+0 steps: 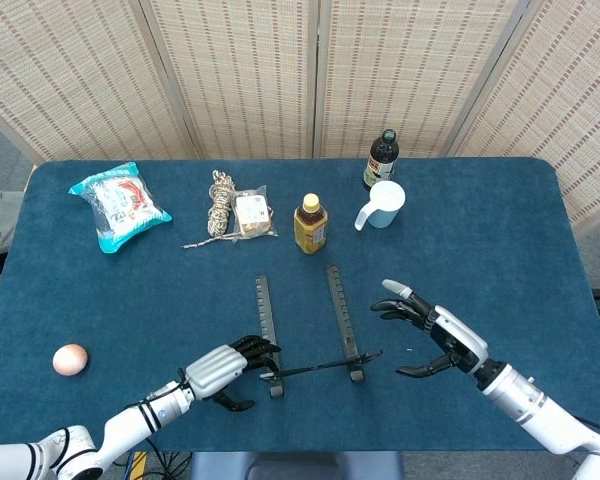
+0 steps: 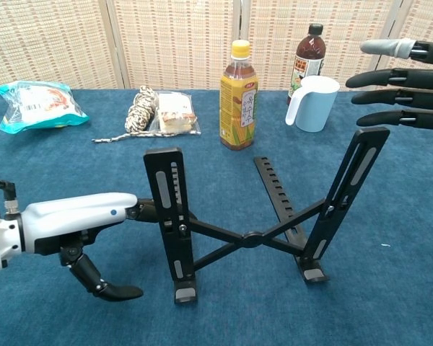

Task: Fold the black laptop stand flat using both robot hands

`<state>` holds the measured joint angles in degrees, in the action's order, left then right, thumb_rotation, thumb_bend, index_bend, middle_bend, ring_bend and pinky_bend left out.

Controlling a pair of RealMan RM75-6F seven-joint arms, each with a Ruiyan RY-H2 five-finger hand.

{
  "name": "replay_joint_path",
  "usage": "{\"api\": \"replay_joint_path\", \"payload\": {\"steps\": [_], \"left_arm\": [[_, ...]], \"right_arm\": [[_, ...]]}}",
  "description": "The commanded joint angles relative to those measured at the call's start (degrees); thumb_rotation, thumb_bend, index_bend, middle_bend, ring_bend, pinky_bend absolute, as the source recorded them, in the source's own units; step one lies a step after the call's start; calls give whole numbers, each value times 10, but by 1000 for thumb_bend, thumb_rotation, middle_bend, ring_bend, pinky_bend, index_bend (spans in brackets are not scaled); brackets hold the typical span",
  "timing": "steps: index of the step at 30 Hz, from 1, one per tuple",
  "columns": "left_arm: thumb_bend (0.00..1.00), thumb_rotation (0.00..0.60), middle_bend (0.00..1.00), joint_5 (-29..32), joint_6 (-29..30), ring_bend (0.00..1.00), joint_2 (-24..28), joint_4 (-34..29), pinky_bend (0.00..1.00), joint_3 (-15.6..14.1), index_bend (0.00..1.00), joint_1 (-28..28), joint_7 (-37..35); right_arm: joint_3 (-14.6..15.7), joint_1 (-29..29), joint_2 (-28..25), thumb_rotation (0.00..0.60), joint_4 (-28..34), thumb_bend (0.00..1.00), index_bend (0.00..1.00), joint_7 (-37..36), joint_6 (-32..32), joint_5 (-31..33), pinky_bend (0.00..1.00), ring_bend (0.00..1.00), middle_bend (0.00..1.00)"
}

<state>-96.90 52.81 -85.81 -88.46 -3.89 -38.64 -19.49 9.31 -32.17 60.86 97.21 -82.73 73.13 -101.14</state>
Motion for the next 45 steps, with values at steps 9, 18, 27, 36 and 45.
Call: {"api": "replay_joint_path", "payload": {"steps": [9, 18, 27, 36, 45], "left_arm": [[250, 600, 79, 14, 0, 12, -2, 7, 0, -6, 238, -6, 2], [250, 600, 79, 18, 6, 12, 4, 13, 0, -24, 238, 1, -7], [250, 600, 79, 15, 12, 12, 0, 17, 0, -28, 238, -2, -12], [250, 600, 79, 14, 11, 12, -5, 22, 0, -32, 238, -6, -19], [250, 600, 79, 14, 6, 12, -9, 24, 0, -38, 238, -9, -25]], "right_arm": [[0, 2, 2, 600, -6, 0, 36, -6, 1, -4, 181, 135, 230], [0, 3, 4, 600, -5, 0, 36, -4, -2, -2, 181, 135, 230], [-1, 4, 3, 600, -2, 0, 36, 0, -4, 0, 181, 133, 230], [-3, 3, 2, 600, -4, 0, 36, -3, -6, 2, 181, 133, 229], [-2, 8, 5, 600, -5, 0, 36, -1, -5, 3, 181, 133, 229]]}}
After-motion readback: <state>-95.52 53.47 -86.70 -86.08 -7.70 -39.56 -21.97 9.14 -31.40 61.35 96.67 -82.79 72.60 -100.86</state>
